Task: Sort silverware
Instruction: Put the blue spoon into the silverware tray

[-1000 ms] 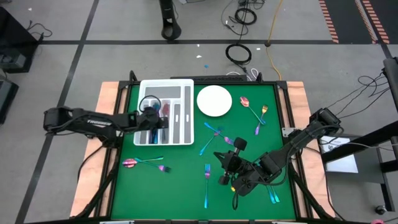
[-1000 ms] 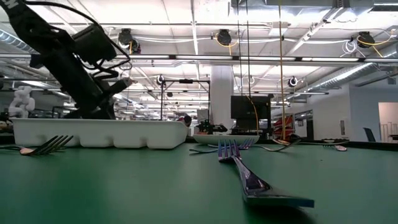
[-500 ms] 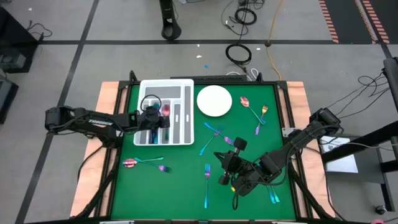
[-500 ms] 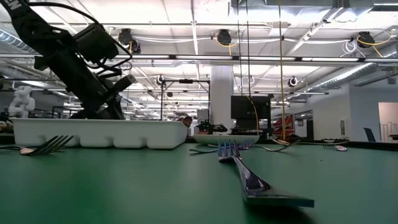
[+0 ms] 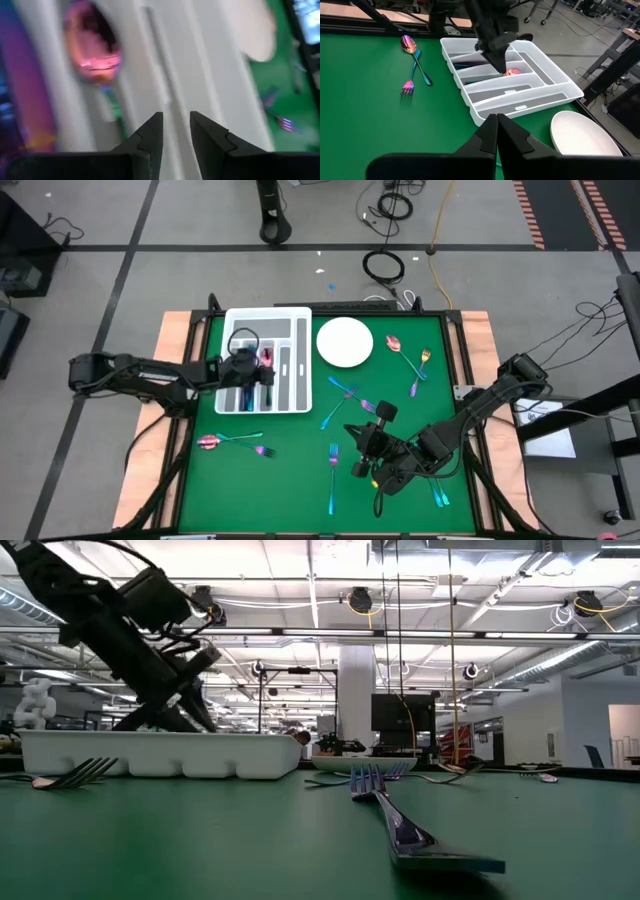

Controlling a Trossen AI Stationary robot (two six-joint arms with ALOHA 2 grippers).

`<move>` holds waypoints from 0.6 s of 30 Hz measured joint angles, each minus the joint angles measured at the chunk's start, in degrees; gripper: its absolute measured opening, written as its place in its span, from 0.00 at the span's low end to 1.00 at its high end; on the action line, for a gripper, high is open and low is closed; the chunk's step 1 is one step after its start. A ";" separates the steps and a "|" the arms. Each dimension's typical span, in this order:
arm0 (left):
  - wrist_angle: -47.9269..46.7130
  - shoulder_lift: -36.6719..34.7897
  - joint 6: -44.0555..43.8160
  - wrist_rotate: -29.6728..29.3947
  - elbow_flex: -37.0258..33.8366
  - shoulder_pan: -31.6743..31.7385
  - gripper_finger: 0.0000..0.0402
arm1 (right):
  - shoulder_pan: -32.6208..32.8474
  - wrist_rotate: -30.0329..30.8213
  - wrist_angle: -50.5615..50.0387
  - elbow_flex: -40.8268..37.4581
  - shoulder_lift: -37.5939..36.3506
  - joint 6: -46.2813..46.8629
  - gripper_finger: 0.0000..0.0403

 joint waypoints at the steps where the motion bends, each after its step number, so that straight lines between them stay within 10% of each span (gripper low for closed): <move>1: 0.06 -0.48 0.96 0.74 0.40 0.00 0.24 | -0.01 0.00 0.00 0.00 0.00 0.00 0.00; 18: -0.55 -10.15 18.85 -1.85 6.94 -6.18 0.24 | 0.02 -1.53 -1.24 0.00 0.02 -0.26 0.00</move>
